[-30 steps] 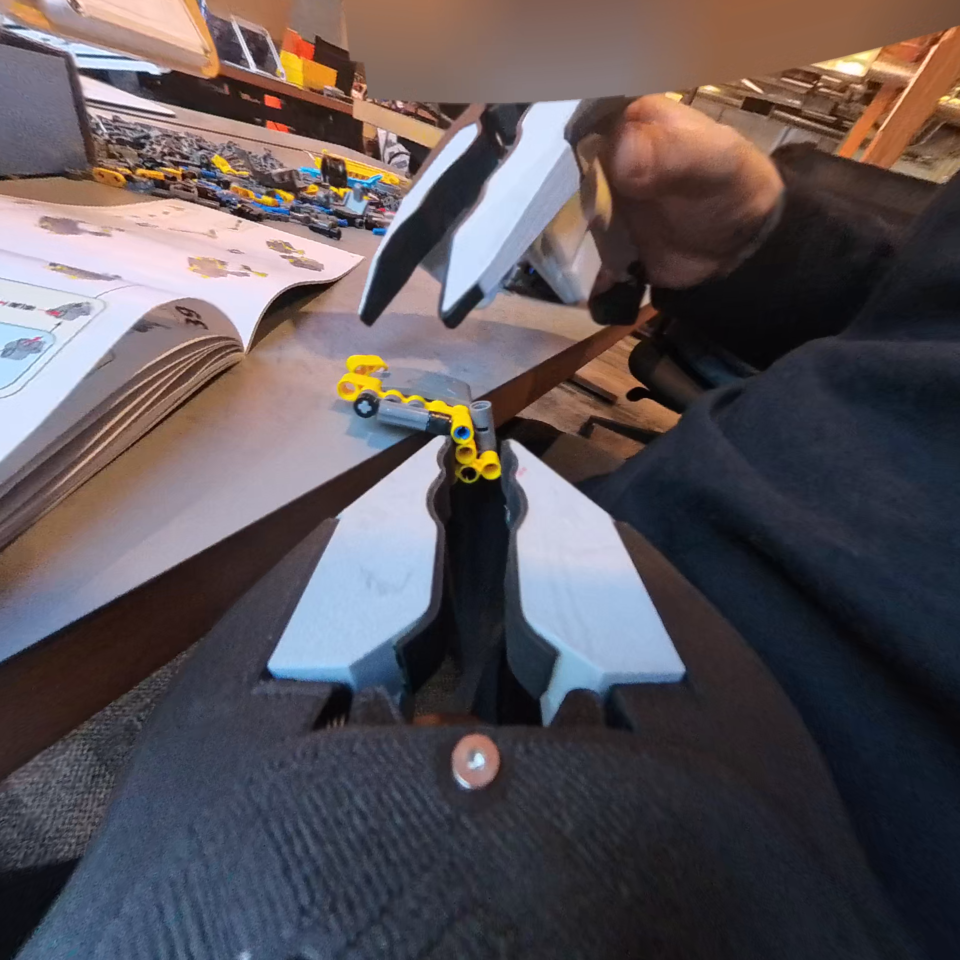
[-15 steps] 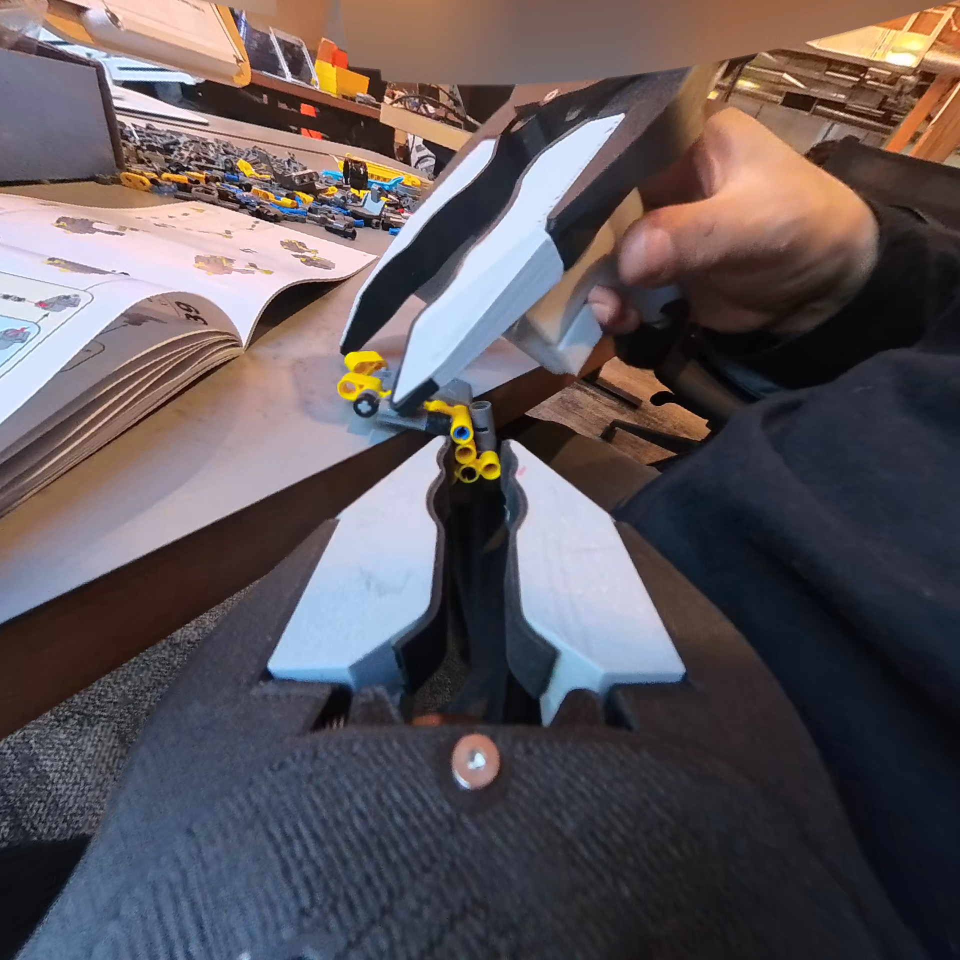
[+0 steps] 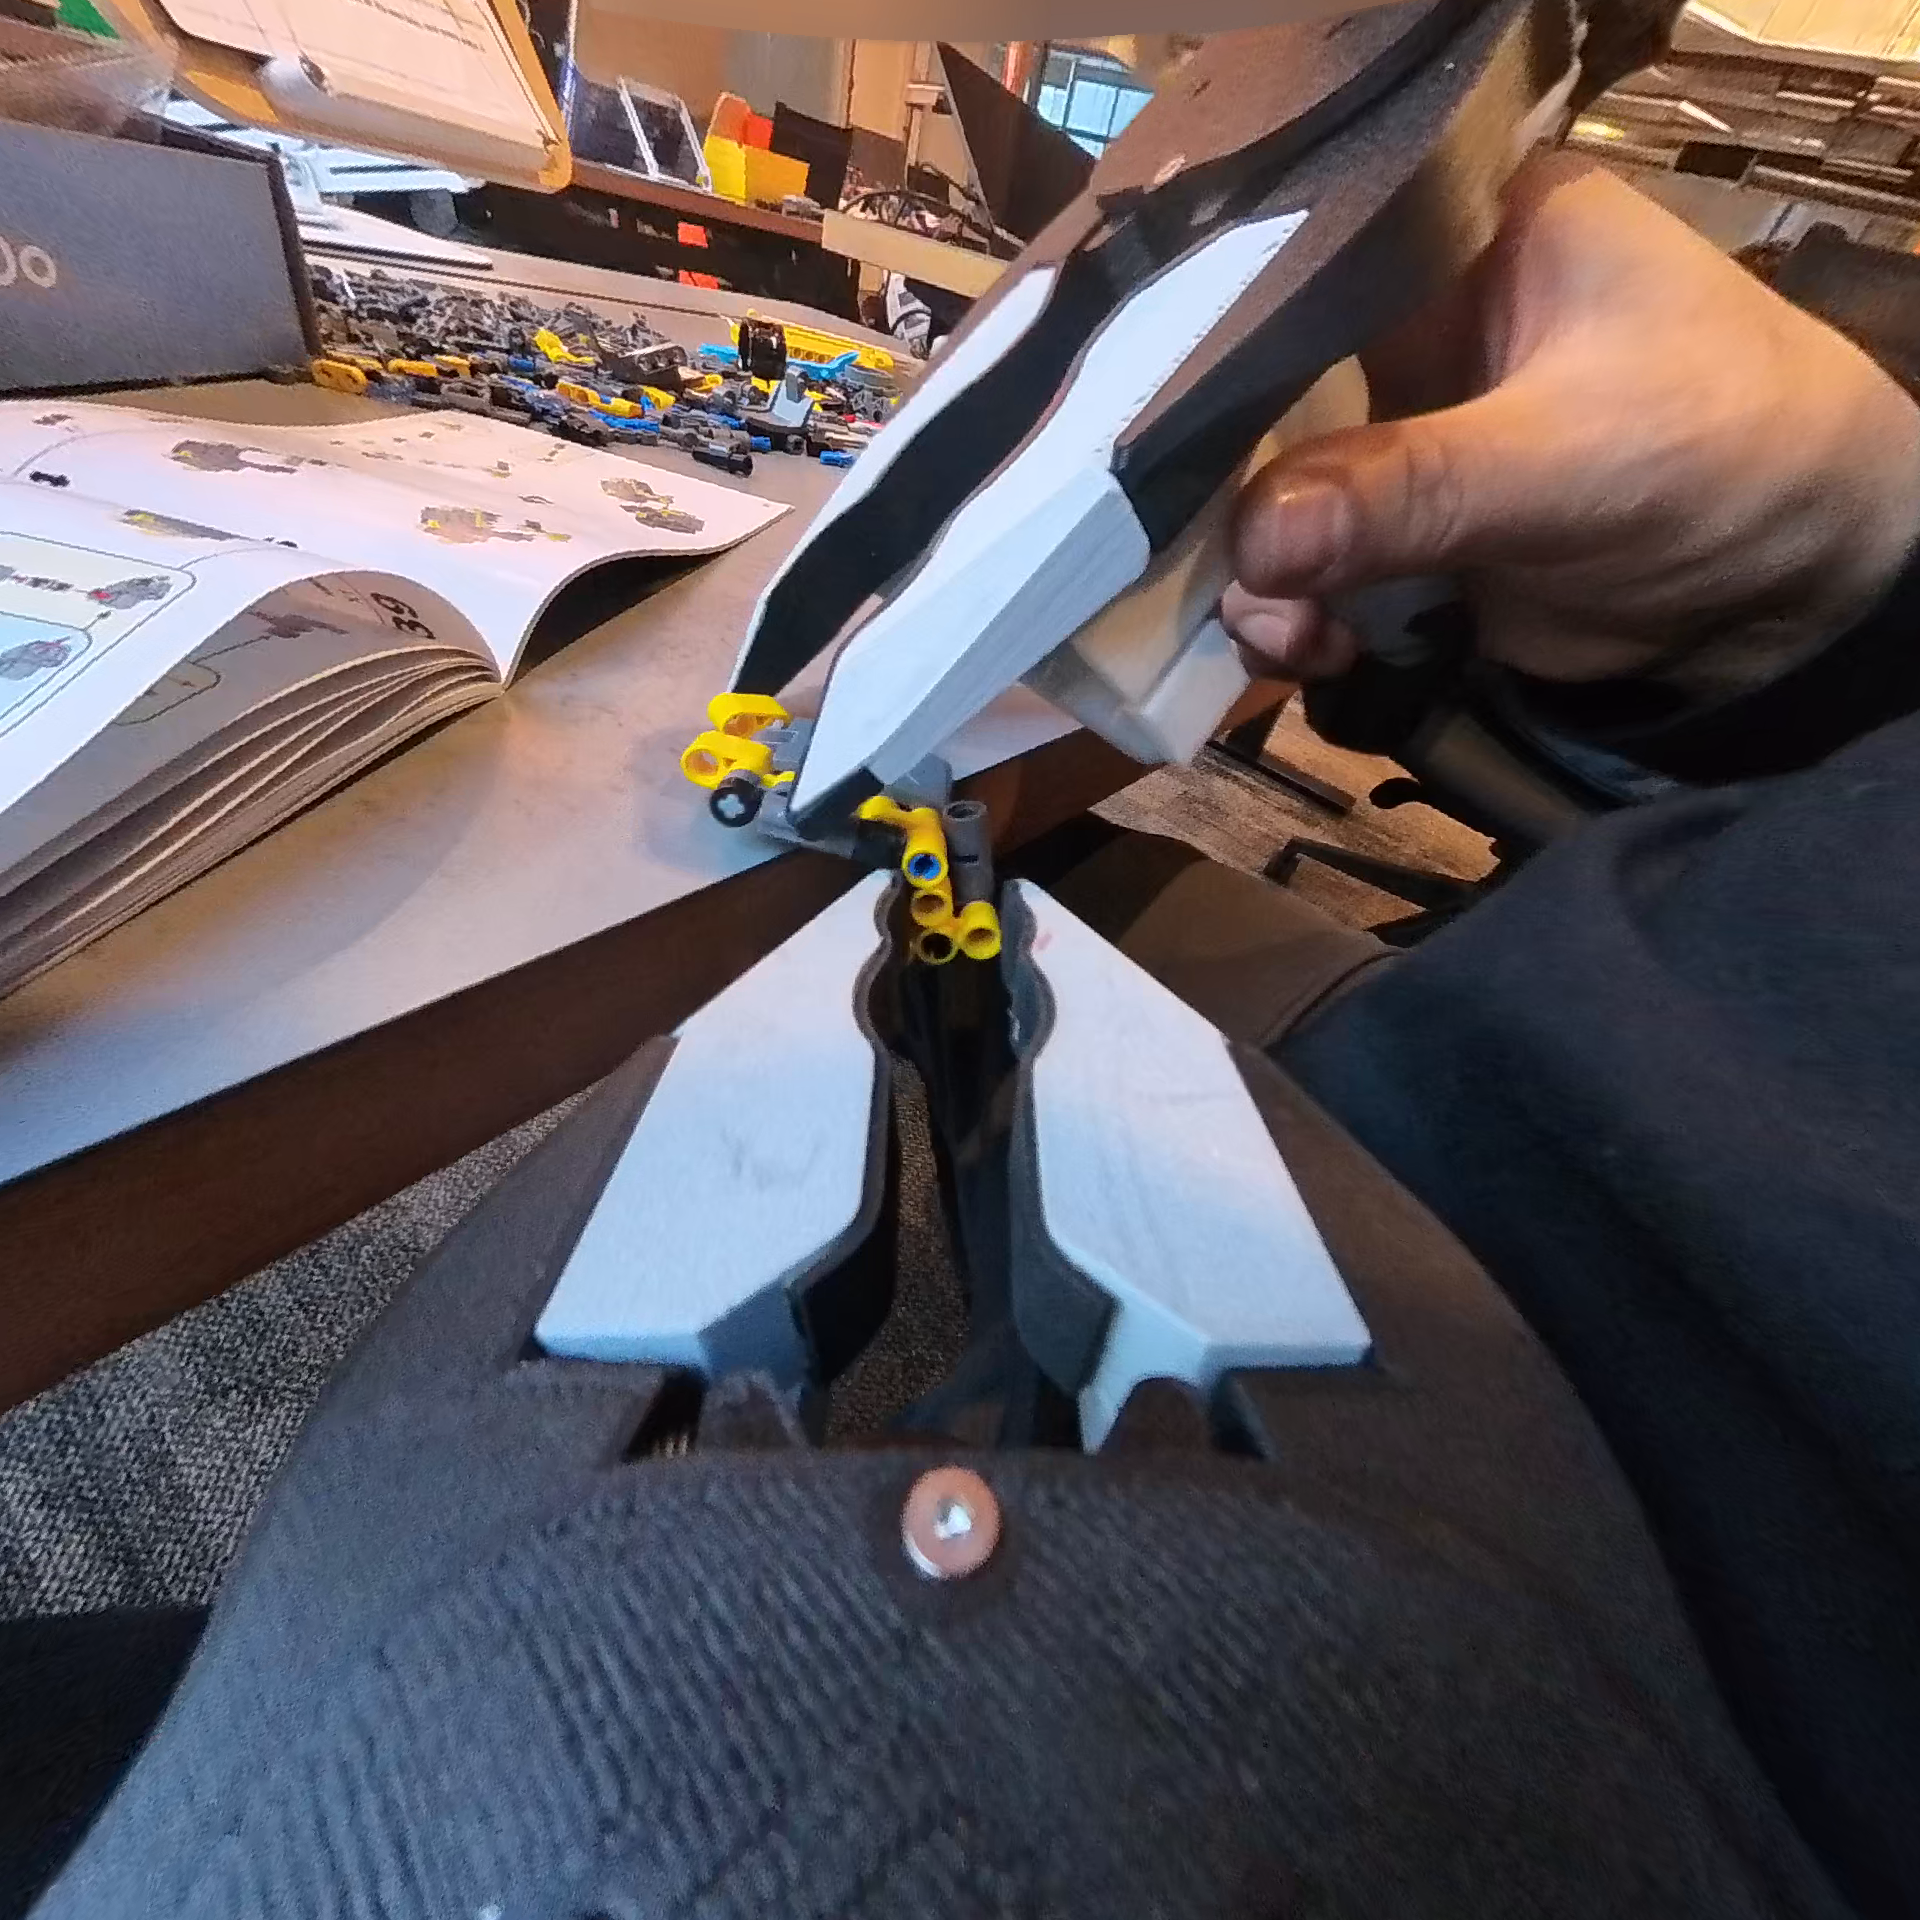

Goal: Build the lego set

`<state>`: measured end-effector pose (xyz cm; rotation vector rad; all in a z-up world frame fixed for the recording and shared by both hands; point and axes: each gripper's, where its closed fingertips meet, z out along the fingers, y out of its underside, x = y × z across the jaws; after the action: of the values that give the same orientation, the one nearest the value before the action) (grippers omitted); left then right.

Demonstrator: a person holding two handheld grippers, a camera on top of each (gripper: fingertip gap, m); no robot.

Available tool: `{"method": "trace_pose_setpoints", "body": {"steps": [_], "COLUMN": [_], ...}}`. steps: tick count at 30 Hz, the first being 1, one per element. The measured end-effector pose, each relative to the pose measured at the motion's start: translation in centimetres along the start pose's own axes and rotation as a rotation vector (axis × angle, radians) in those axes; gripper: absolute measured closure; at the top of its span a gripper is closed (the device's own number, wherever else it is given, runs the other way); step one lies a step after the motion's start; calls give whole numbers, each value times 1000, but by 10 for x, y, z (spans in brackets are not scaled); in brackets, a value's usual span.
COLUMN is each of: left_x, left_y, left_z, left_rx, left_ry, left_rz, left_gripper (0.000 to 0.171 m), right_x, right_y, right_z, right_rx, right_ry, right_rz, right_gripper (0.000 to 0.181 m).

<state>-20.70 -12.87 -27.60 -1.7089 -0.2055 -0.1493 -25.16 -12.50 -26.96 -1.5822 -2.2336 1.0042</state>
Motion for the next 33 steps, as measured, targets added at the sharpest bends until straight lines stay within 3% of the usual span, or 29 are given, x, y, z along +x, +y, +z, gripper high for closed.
{"method": "trace_pose_setpoints", "body": {"steps": [26,30,33], "left_x": [-1,-1,-1], "left_y": [5,5,5], "left_z": [-1,-1,-1], "left_rx": [-15,-12,-12], "left_ry": [-55,-49,-49], "left_rz": [41,45,52], "left_gripper": [156,156,156], "right_x": [-5,-13,-7], "right_y": [0,0,1], "right_z": [1,1,2], "right_rx": [90,91,95], "right_ry": [76,37,83], "right_rz": [58,57,17], "right_gripper": [128,111,125]}}
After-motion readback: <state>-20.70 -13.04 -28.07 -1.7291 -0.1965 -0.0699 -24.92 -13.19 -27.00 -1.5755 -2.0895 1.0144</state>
